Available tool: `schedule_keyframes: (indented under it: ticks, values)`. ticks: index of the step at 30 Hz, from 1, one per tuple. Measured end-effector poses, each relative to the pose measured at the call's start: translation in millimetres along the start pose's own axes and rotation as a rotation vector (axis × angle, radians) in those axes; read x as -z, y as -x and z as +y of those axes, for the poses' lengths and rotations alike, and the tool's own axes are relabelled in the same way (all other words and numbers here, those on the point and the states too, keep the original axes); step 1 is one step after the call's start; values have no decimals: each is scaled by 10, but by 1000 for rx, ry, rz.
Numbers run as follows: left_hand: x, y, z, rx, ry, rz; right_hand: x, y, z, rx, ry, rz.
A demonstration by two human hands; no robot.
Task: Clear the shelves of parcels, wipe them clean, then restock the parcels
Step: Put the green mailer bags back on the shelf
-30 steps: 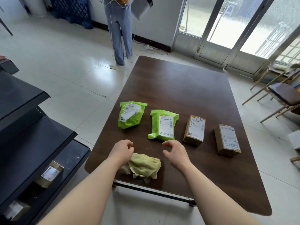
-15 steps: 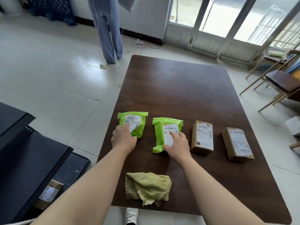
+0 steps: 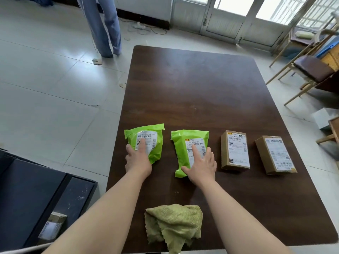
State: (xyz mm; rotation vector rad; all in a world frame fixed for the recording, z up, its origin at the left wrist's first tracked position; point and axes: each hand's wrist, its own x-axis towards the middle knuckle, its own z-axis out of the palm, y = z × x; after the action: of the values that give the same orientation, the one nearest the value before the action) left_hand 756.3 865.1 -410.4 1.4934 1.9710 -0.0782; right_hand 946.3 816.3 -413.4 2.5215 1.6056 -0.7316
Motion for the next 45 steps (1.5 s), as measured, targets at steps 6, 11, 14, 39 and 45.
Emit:
schedule_keyframes:
  ticks: [6, 11, 14, 39, 45]
  values:
    - [-19, -50, 0, -51, -56, 67, -93, -78, 24, -37, 15, -70]
    - [24, -32, -57, -46, -55, 79, -145, -110, 24, -45, 14, -43]
    - [65, 2, -128, -33, -41, 90, -135, -112, 1, -38, -3, -1]
    - [78, 1299, -727, 297, 154, 307, 177, 570, -212, 445, -17, 50]
    - [-105, 1814, -975, 418, 259, 402, 165, 881, -306, 590, 4, 34]
